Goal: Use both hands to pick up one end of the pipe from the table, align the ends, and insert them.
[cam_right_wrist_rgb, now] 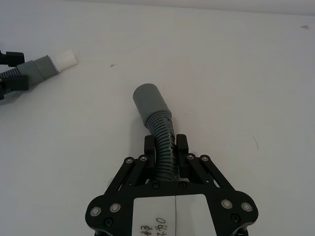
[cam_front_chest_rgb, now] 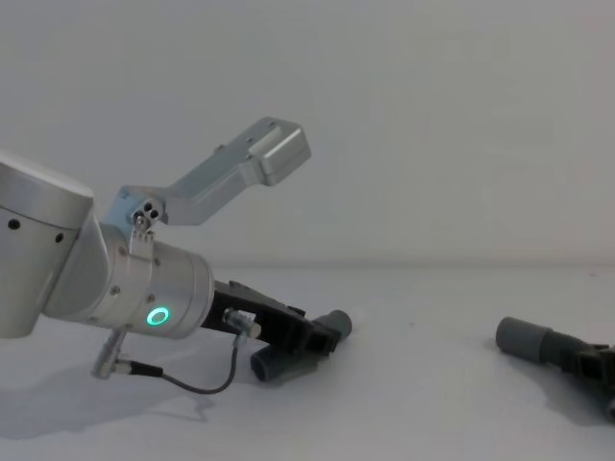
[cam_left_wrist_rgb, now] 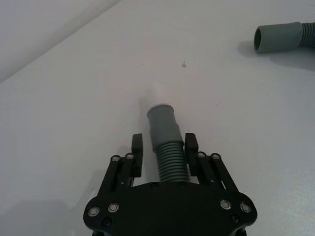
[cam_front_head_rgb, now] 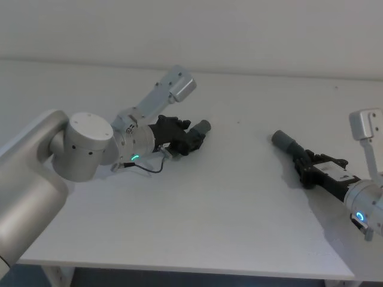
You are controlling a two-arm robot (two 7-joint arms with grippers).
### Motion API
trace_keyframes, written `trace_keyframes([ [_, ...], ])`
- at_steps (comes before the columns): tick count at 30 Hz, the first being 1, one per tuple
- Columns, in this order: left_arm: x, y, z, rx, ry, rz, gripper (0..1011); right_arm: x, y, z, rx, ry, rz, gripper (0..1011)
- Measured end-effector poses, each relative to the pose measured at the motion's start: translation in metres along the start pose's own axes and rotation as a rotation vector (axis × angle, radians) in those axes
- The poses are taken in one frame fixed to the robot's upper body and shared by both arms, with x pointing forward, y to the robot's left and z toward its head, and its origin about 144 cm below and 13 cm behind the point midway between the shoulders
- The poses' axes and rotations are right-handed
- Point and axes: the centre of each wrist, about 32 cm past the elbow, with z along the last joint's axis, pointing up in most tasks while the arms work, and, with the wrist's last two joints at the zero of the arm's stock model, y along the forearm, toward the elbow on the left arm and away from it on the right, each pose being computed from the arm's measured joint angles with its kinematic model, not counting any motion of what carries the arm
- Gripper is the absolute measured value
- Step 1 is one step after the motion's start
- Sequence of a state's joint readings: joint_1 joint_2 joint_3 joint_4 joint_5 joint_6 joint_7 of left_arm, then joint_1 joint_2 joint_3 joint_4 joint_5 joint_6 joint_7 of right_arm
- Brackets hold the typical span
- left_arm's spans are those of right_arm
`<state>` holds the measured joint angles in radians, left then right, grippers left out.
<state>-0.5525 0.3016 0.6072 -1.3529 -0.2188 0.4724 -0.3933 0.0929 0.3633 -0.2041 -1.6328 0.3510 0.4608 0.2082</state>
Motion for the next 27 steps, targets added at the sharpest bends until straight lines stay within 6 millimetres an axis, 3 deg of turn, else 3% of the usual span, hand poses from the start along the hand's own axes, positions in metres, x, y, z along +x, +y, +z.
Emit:
trace_keyframes([
  [7, 0.0002, -0.0005, 0.0001, 0.001, 0.006, -0.004, 345, 0.0, 0.0, 0.0, 0.0, 0.0, 0.0, 249],
  [27, 0.0006, -0.0009, 0.0006, 0.001, 0.012, -0.007, 345, -0.0001, 0.0001, 0.0003, 0.001, -0.001, 0.0, 249],
])
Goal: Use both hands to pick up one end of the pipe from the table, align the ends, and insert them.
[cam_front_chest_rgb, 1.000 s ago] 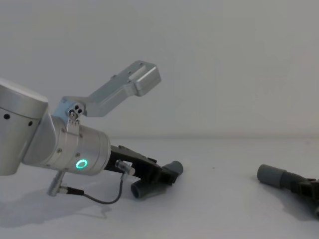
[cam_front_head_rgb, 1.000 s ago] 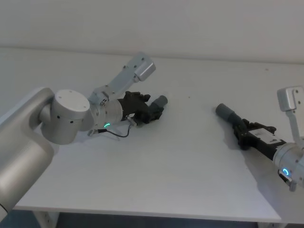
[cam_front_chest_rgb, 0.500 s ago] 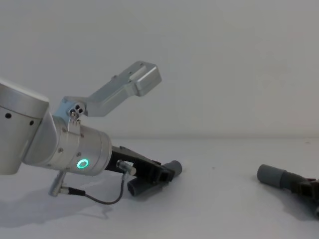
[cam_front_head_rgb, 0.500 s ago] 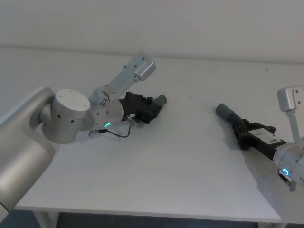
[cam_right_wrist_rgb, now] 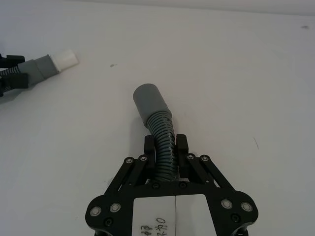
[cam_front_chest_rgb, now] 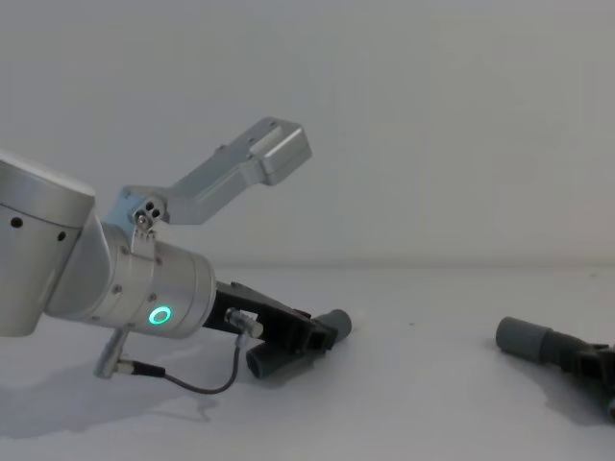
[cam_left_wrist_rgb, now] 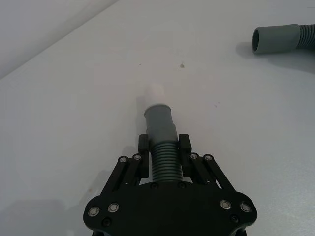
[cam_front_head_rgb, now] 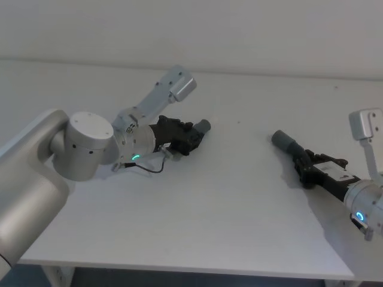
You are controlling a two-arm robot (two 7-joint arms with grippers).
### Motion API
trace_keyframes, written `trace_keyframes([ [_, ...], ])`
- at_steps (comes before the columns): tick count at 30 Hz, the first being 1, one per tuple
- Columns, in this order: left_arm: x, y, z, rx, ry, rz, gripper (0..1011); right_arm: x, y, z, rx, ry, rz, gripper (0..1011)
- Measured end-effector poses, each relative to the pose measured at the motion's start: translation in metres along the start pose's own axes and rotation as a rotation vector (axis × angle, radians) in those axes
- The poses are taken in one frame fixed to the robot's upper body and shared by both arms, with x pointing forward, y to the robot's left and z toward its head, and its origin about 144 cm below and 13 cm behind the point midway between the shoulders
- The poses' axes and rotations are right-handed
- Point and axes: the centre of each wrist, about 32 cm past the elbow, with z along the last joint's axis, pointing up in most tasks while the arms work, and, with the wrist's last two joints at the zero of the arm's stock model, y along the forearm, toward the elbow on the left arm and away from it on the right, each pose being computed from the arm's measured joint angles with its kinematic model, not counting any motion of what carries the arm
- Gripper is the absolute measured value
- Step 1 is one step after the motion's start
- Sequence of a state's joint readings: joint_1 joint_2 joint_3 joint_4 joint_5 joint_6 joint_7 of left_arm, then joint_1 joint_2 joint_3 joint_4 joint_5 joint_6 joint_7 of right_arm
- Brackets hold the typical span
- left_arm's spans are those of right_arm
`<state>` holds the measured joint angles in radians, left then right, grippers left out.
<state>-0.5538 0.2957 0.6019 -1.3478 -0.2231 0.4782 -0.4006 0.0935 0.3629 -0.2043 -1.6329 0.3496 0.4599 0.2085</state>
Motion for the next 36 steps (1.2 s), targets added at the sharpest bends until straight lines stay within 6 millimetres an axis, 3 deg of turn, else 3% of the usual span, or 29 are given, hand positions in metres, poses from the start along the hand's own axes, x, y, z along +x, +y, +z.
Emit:
trace_keyframes([
  [18, 0.007, 0.009, 0.012, -0.127, -0.09, 0.055, 345, 0.003, 0.004, 0.018, 0.14, -0.075, 0.038, 249],
  [36, 0.039, 0.035, 0.045, -0.293, -0.245, -0.018, 345, 0.031, 0.003, 0.046, 0.297, -0.217, 0.23, 249],
])
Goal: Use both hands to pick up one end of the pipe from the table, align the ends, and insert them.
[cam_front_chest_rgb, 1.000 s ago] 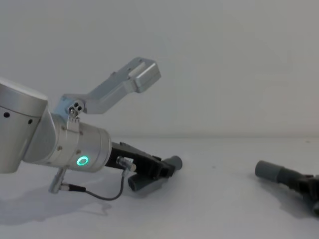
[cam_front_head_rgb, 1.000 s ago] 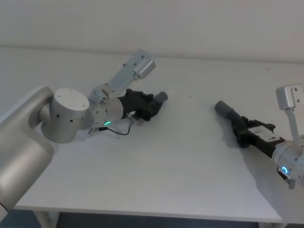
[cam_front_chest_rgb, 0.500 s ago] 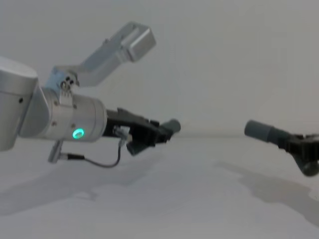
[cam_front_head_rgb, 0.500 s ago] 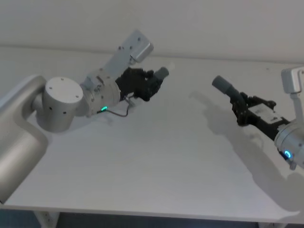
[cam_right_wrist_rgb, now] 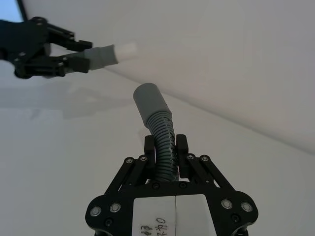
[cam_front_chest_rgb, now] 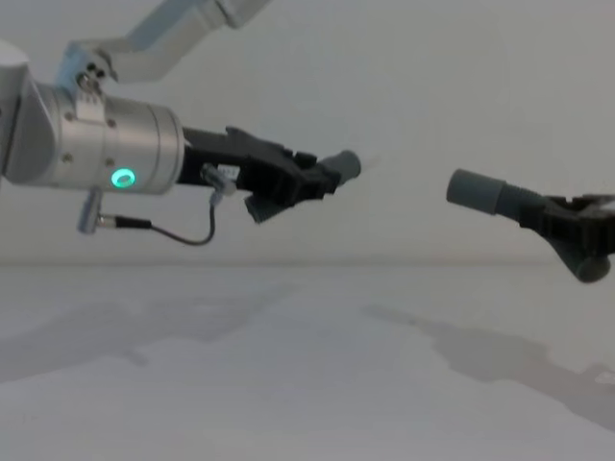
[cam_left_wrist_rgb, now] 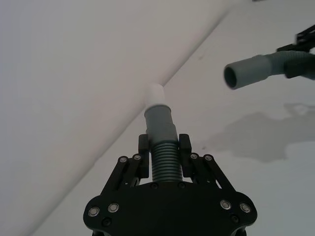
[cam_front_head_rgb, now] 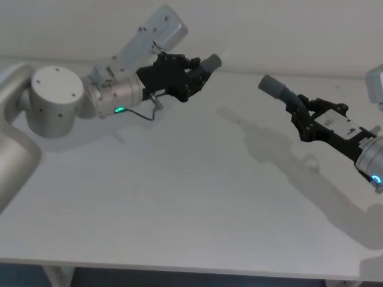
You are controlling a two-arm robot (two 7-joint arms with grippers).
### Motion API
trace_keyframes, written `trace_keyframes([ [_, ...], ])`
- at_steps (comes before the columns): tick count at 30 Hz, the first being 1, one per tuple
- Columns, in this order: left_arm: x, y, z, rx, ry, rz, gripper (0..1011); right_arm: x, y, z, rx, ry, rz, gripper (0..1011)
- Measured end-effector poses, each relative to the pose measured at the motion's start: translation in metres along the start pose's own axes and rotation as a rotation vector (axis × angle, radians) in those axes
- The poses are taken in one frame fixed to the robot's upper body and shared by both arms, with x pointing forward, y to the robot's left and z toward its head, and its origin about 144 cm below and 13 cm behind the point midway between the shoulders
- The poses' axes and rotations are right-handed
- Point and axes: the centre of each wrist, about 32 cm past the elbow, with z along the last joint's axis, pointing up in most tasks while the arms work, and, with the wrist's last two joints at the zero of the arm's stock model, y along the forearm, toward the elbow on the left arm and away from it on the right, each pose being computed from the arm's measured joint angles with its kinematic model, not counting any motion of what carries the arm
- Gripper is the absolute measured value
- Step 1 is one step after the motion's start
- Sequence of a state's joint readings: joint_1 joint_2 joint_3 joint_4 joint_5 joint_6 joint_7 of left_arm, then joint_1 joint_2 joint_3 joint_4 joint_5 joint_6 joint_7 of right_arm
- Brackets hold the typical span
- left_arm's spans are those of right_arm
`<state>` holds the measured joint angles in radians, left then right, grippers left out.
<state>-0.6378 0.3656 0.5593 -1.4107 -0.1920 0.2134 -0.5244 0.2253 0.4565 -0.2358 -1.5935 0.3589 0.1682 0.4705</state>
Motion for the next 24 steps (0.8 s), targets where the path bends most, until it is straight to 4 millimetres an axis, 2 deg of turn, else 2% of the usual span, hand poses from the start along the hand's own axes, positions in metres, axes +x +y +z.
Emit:
trace_keyframes([
  [12, 0.026, 0.015, 0.018, -0.028, -0.042, -0.148, 345, 0.025, -0.004, 0.01, 0.042, -0.071, 0.178, 249],
  [24, 0.041, 0.022, 0.026, -0.035, -0.055, -0.284, 345, 0.047, -0.006, 0.018, 0.074, -0.128, 0.359, 249],
])
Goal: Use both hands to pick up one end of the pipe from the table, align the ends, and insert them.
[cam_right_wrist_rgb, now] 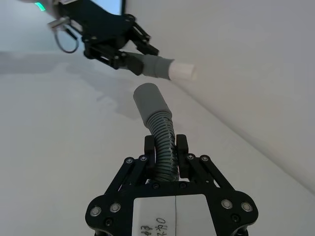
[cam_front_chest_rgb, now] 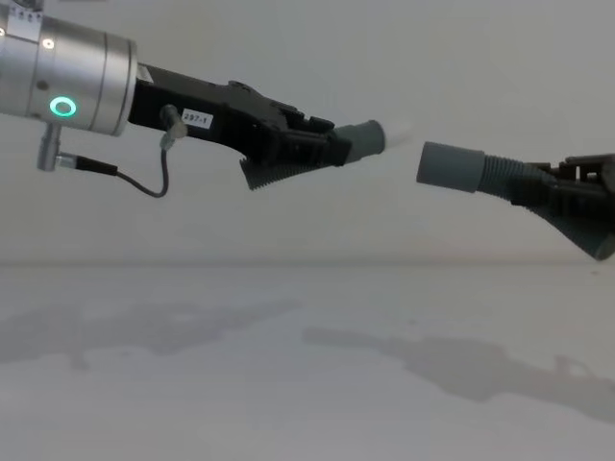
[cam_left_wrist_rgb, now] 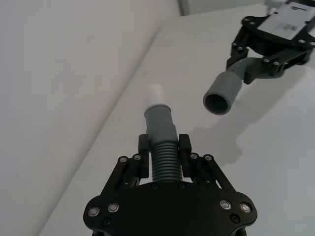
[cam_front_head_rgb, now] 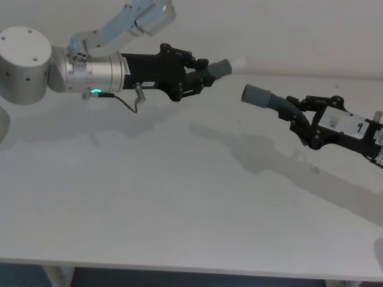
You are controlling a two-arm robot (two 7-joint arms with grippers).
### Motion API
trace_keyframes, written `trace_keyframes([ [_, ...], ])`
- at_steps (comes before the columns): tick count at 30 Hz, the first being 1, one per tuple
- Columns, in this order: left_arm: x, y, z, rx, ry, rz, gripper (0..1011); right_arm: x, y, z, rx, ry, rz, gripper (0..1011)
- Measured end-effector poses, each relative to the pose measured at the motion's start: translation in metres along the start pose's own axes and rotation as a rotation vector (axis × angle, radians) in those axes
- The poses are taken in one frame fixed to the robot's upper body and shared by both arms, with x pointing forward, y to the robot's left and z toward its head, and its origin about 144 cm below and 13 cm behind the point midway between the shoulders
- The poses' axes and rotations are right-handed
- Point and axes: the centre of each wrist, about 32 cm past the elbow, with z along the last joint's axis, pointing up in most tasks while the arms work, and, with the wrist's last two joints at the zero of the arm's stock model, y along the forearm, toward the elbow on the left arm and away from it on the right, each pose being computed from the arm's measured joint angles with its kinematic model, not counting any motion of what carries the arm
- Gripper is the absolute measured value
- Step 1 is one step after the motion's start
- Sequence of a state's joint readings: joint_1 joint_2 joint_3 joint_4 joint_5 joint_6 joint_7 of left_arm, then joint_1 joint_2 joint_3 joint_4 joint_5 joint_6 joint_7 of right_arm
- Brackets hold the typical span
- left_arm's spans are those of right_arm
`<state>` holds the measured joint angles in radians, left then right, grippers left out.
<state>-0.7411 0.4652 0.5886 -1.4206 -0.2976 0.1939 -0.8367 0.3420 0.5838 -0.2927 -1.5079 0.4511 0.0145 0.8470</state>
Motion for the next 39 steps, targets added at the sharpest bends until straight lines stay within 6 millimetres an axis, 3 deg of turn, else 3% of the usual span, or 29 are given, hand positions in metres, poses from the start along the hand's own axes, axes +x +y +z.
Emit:
trace_keyframes([
  [17, 0.011, 0.015, 0.007, 0.042, -0.017, -0.128, 345, 0.019, -0.008, 0.003, 0.012, -0.04, 0.128, 249],
  [39, 0.012, 0.028, 0.011, 0.064, -0.001, -0.223, 345, 0.024, -0.008, 0.0, -0.025, -0.041, 0.122, 249],
])
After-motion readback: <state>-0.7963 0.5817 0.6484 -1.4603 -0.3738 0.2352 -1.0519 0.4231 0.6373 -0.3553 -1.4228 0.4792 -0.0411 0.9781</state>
